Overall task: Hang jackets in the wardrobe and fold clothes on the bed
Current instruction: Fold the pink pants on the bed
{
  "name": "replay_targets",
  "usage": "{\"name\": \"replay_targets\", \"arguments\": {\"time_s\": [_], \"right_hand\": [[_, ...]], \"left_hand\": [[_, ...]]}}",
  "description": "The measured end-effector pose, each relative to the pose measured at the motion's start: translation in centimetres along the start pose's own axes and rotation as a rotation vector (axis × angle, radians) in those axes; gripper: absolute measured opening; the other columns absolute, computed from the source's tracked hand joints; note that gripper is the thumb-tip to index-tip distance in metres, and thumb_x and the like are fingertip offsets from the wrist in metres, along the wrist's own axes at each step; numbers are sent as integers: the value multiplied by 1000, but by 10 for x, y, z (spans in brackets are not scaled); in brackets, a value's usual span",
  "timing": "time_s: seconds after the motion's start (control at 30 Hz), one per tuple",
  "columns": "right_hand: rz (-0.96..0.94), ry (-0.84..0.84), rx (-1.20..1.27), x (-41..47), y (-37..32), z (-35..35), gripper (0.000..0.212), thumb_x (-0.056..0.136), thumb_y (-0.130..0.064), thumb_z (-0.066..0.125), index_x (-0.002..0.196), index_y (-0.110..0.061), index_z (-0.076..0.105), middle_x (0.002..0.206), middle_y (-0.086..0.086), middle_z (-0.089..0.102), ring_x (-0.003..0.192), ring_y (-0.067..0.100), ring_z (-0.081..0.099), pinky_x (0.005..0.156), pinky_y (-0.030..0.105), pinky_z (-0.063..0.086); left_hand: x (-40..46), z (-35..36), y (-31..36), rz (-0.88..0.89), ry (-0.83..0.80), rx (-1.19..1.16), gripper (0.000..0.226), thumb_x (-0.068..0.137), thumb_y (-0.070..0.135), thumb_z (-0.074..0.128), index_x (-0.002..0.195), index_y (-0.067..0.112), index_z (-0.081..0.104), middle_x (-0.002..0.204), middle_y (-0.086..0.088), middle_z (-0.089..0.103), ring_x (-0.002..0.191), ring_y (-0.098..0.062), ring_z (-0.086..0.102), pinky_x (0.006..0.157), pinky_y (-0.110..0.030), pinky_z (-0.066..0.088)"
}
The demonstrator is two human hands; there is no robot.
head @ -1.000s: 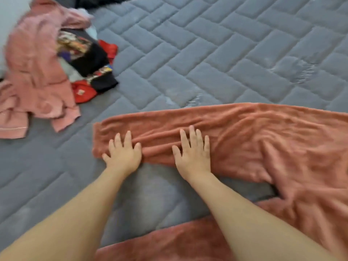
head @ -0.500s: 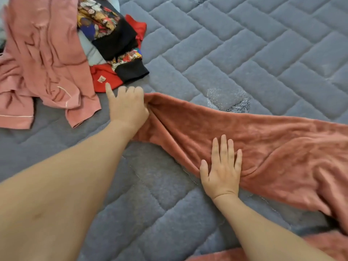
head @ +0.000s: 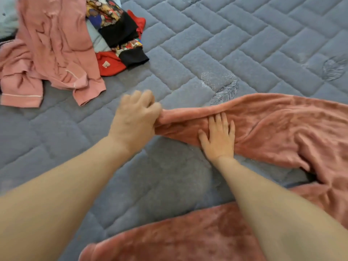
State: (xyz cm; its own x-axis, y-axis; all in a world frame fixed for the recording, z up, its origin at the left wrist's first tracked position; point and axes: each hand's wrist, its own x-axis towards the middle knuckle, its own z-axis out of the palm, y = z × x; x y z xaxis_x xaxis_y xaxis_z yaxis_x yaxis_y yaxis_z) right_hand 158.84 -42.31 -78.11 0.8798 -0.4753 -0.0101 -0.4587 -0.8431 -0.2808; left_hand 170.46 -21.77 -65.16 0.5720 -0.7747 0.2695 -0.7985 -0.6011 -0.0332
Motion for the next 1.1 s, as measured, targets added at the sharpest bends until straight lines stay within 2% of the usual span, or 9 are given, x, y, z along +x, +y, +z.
{"name": "replay_targets", "arguments": {"time_s": [0.1,0.2,0.3,0.5,0.63,0.77,0.83,1.0,1.1], "right_hand": [[317,-19,859,-8,-12,-41,36,99,-19,34,120,-6,61,127,17,59,121,28,52,109,40,34],[834,102,1732,-37,-17,-101,32,92,-39,41,80,-20,65,76,0,70,68,18,66,65,27,52],[1053,82,1616,-63,-8,-131,46,84,-61,54,101,-20,68,95,3,76,83,24,73,76,35,57],[1195,-43,1671,-164,8,-132,22,82,-1,40,84,-13,59,79,4,71,82,22,65,103,38,46],[1504,-49,1647,-243,25,-118,41,61,5,38,92,-17,54,123,9,63,117,31,58,107,49,40],[1571,52,1750,-275,66,-127,43,76,-1,41,109,-16,65,118,6,68,107,28,64,100,47,47],[1513,16,1801,-270,102,-143,33,86,-16,46,112,-13,66,107,7,70,101,27,65,92,44,50],[1339,-38,1684,-227,202,-185,20,91,-39,50,93,-20,58,98,3,62,90,20,60,82,36,46],[1235,-113,1565,-201,250,-196,21,93,-39,52,105,-22,57,97,3,62,89,18,61,88,38,47]], "left_hand": [[-58,-20,38,88,-114,16,14,62,9,64,74,13,61,85,-14,58,75,-34,55,65,-41,39],[-109,-41,68,200,-188,36,11,69,13,55,75,19,62,90,-8,62,80,-29,59,73,-40,42],[-155,-64,88,284,-156,62,16,74,8,46,75,19,59,87,-5,59,79,-27,56,77,-38,37],[-259,-91,106,361,-318,158,16,81,12,47,77,20,60,85,-2,58,76,-23,55,75,-34,38],[-296,-92,121,75,-991,268,34,92,16,38,104,21,69,107,-4,60,101,-27,55,86,-40,42],[-267,-79,167,-66,-1621,571,40,99,18,37,134,21,57,133,-10,52,115,-34,53,97,-57,37],[-224,-70,214,-30,-1581,529,41,96,26,42,133,18,56,132,-14,53,112,-39,54,95,-59,37],[-128,-47,351,68,-863,-94,62,81,54,58,131,22,40,125,-8,47,110,-32,50,87,-49,43],[-94,-24,409,83,-688,-115,39,90,31,51,125,16,41,119,-10,49,103,-31,51,83,-44,44]]}}
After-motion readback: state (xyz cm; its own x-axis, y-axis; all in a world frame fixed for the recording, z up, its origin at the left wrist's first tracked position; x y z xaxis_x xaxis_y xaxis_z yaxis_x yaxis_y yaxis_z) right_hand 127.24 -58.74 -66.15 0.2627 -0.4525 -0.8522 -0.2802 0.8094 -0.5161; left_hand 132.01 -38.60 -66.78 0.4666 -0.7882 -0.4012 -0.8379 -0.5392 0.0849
